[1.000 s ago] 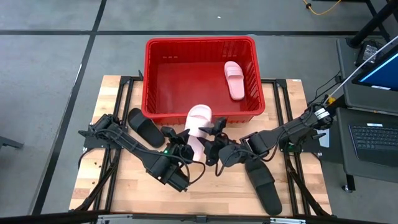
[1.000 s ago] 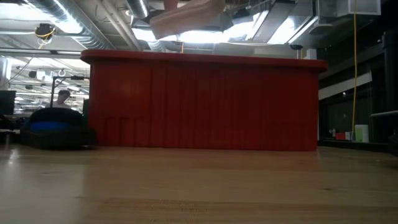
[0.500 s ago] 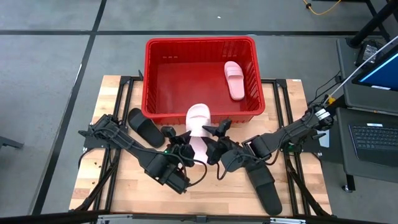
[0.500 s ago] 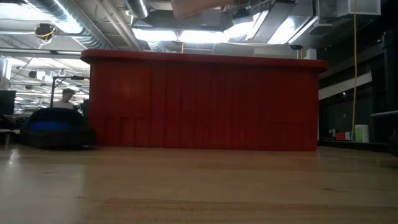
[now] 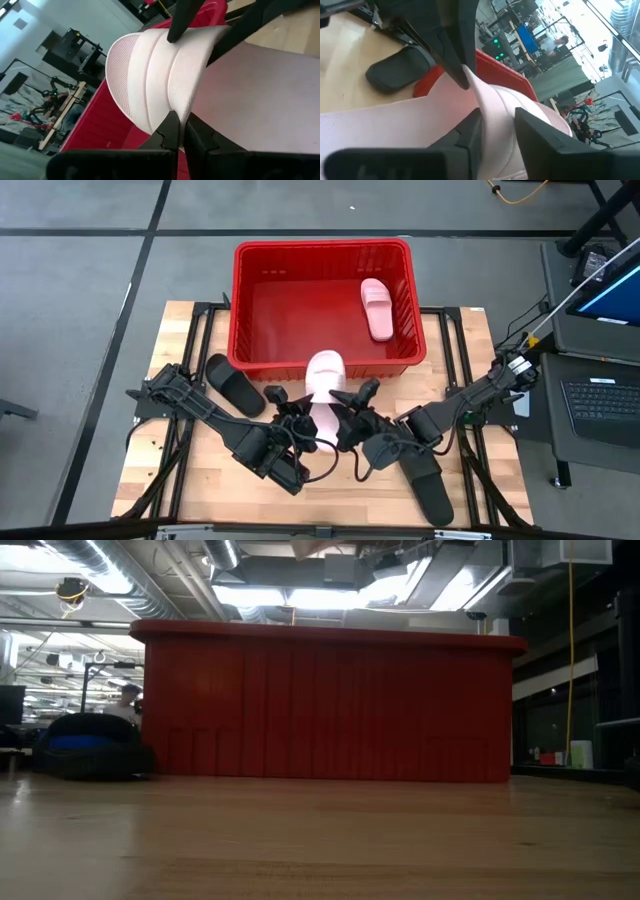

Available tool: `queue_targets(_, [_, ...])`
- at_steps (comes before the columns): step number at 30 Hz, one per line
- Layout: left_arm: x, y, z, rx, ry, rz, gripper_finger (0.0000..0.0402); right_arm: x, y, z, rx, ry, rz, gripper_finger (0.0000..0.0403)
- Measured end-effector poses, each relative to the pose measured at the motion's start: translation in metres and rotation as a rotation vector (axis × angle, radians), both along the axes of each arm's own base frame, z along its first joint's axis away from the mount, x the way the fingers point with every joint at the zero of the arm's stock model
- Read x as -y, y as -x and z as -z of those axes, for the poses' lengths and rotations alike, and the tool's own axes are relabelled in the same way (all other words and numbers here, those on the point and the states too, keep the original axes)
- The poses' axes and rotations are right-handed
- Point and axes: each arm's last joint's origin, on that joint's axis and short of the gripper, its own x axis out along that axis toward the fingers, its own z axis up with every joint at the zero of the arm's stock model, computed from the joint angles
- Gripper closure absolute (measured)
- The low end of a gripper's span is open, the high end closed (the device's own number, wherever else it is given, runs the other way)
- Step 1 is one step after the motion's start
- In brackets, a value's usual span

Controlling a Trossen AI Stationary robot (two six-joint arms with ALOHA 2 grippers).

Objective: Pick and place slides into bin
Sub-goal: Put the pink slide into the red bin

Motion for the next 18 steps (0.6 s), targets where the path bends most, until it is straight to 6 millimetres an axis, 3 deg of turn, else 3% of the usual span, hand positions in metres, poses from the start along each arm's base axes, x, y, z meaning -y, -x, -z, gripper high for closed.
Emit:
queue_targets(9, [0.010,0.005,0.000,-0.036,-0.023,0.045,0.0385,-0.003,0.001,0.000,-0.003,-0.002,-0.015,0.0386])
queue_targets(18, [0.024,0.018,-0.008,-0.039,-0.117,0.101,0.0366,0.007,-0.001,-0.003,0.006,0.046,0.063,0.0389])
